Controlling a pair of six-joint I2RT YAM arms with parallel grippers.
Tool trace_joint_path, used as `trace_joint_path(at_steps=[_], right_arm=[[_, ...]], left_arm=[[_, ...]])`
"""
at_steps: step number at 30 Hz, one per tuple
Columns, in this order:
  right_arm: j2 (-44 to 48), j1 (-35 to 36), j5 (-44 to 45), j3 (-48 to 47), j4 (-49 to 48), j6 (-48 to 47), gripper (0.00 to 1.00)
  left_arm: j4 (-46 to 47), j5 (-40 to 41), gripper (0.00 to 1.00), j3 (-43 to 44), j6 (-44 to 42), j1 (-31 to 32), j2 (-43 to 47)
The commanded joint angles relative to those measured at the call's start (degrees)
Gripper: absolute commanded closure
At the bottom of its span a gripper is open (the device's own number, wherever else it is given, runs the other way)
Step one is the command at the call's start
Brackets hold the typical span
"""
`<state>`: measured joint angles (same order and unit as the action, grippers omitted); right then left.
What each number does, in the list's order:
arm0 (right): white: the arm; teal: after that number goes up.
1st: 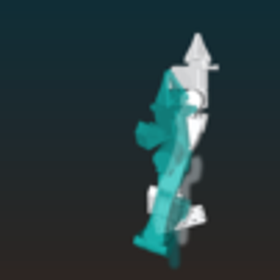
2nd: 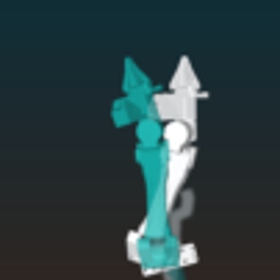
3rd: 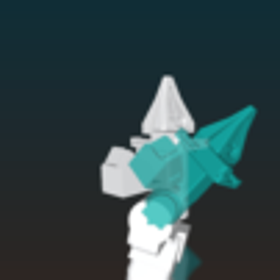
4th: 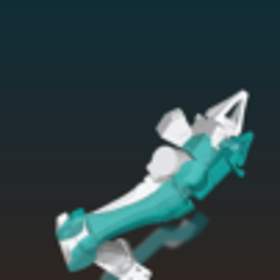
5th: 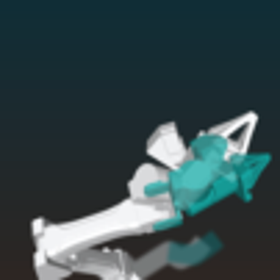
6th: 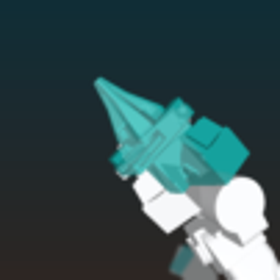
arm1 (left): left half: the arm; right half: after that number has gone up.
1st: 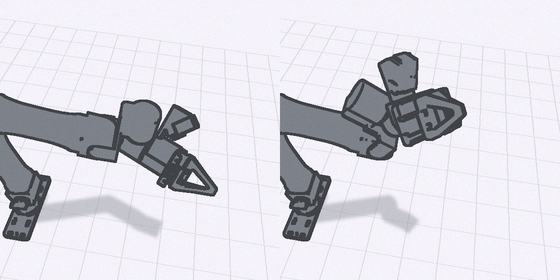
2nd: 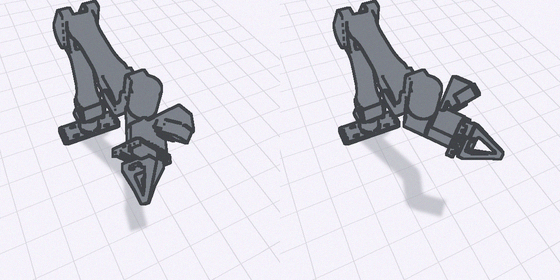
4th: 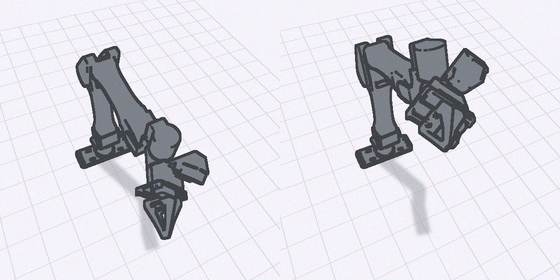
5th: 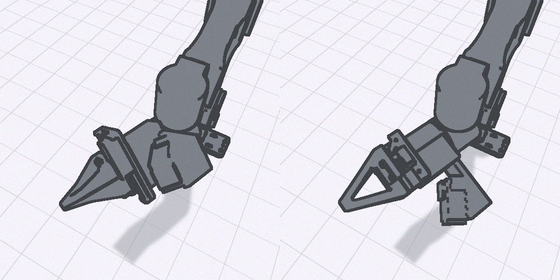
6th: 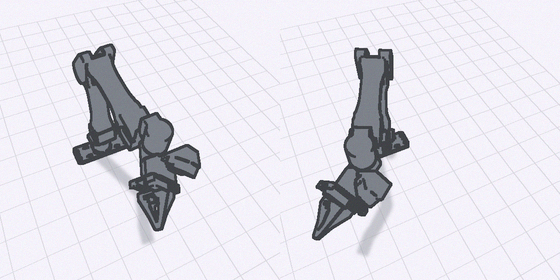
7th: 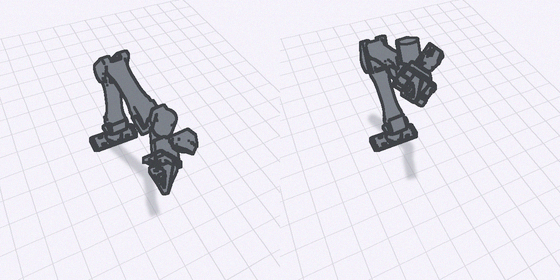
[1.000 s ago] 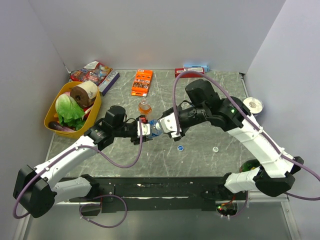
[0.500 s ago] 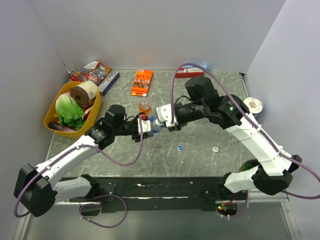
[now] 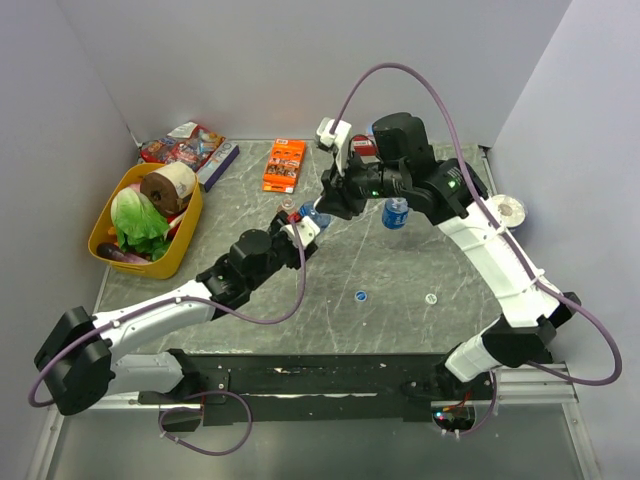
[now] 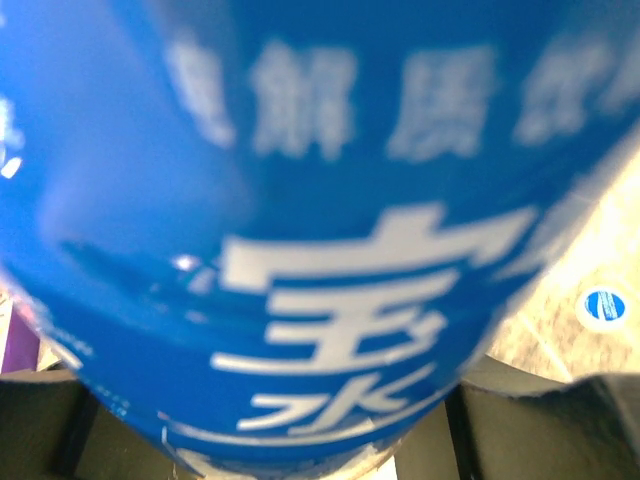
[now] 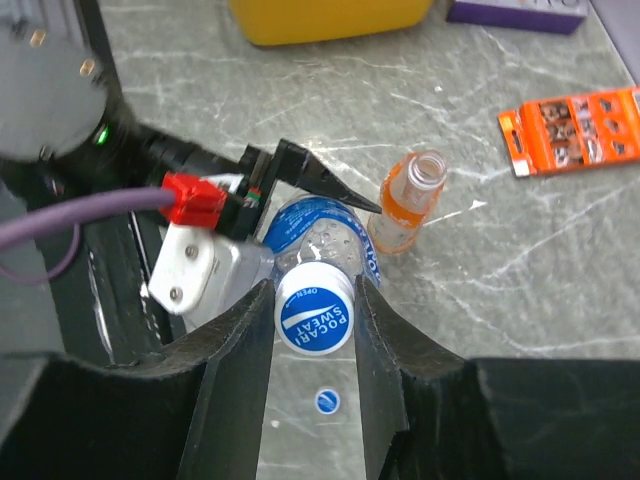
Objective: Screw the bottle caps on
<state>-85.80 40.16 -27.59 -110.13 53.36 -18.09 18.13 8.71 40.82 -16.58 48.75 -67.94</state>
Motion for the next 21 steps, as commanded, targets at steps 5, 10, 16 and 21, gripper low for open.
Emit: trace_joint_path(at_steps=[5,10,16,21], right_arm=[[-1.7,1.9,-0.2,-3.3,0.4,8.7,1.00],[3.3,0.5,1.5,0.9,3.9,-2.4,1.00],[8.5,-2.2,5.4,1.7,13.1,-10.3,1.00],[11.5,-7.4,8.4,2.6,17.8,-12.5,1.00]], left_arm=[[7.3,1.4,0.95,5.2,1.9,2.0,0.0],[2.0,-8.2,0.04,4.0,1.4,2.0,2.5],[-7.2,-15.2,0.04,0.4,1.5,0.8,6.1],[-14.4,-21.6,0.04,-0.8,2.1,-1.5,8.3]])
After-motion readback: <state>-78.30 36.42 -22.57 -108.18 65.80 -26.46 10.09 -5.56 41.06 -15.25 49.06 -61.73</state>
